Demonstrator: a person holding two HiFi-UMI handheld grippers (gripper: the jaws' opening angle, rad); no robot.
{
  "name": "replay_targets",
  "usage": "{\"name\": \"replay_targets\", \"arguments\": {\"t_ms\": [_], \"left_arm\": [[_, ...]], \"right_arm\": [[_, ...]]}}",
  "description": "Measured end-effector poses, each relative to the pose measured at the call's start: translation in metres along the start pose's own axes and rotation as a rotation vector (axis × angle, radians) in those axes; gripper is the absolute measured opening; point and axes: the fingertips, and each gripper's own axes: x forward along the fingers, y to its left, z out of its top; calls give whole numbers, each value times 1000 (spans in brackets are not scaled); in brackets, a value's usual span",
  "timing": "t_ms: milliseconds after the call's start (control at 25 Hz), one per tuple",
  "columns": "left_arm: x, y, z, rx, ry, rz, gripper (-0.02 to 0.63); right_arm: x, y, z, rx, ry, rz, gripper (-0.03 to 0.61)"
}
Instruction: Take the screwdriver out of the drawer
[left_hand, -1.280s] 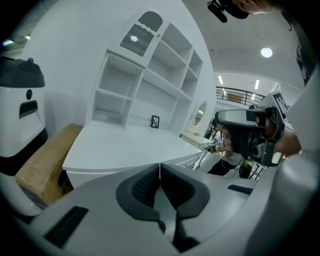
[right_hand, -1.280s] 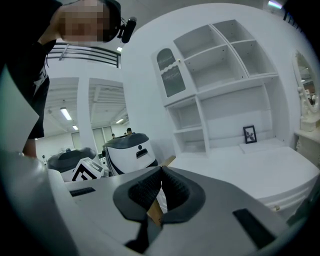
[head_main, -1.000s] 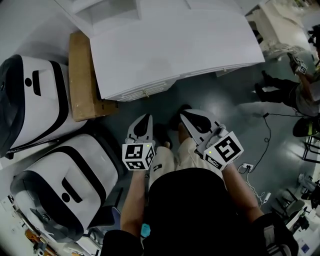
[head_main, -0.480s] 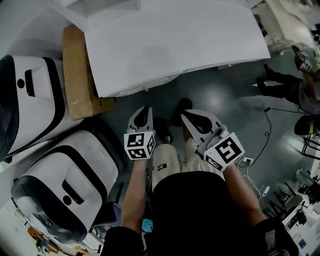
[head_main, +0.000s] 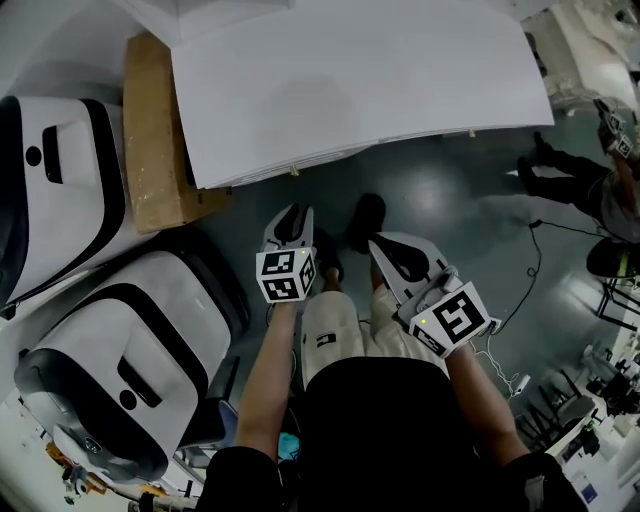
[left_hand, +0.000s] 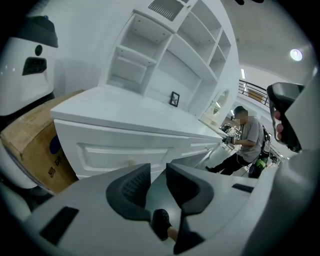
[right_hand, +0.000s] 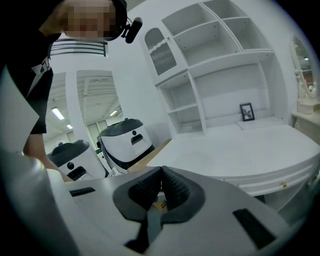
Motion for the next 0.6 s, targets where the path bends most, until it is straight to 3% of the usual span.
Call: {"name": "replay_targets", "arguments": {"t_ms": [200, 400, 600], "left_arm": [[14, 17, -18, -11, 34, 21, 91], [29, 31, -23, -21, 37, 44, 97], [51, 41, -28, -9, 49, 54, 109]], "right_arm": [[2, -3, -14, 29, 24, -18, 18], [9, -5, -7, 38, -14, -26, 18], [10, -9, -19, 29, 29, -31, 18]]}}
